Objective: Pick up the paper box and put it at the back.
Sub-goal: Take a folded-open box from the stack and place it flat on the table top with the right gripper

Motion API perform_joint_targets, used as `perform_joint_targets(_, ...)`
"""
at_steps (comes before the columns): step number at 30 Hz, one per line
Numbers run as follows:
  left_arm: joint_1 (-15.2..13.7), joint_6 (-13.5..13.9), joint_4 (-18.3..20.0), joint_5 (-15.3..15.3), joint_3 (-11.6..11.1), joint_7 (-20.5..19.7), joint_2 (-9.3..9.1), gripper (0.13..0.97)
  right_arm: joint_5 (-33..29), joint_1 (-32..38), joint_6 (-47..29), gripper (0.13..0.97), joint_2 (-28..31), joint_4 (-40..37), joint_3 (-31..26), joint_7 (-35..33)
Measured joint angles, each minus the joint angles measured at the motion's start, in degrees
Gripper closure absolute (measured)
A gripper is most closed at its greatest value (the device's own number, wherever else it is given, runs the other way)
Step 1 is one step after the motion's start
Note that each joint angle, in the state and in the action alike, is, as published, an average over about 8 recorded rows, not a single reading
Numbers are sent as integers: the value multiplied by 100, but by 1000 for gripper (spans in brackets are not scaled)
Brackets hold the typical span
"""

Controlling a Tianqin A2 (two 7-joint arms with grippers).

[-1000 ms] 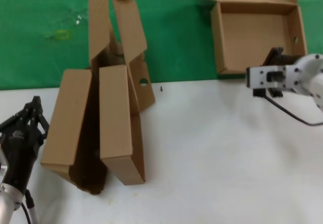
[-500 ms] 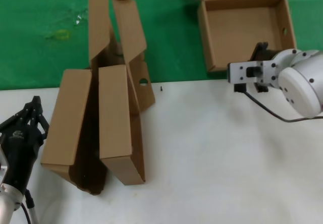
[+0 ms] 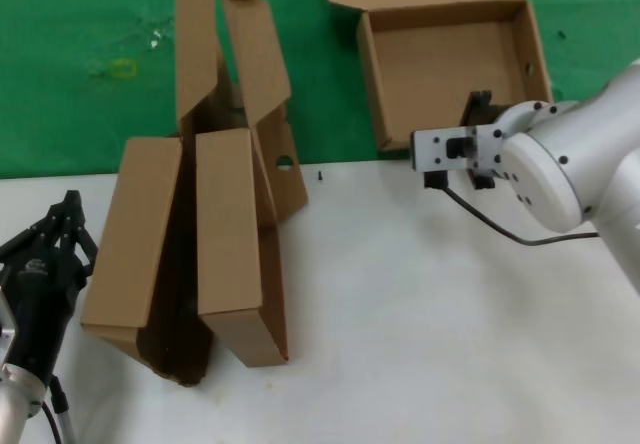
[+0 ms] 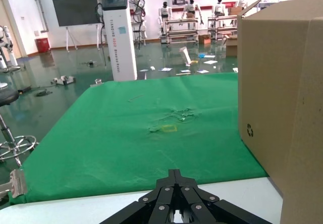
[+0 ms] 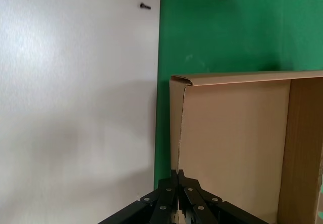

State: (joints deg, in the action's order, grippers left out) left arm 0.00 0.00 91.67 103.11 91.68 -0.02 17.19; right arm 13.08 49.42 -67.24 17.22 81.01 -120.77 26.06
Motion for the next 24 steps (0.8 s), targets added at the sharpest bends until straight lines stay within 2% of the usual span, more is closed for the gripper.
perform_joint_targets(16, 0, 0, 0, 0, 0, 0, 0, 954, -424, 101, -65, 946, -538, -412, 111, 264)
perform_joint_targets(24, 0, 0, 0, 0, 0, 0, 0, 954, -574, 192, 142, 898, -747, -673, 237, 459)
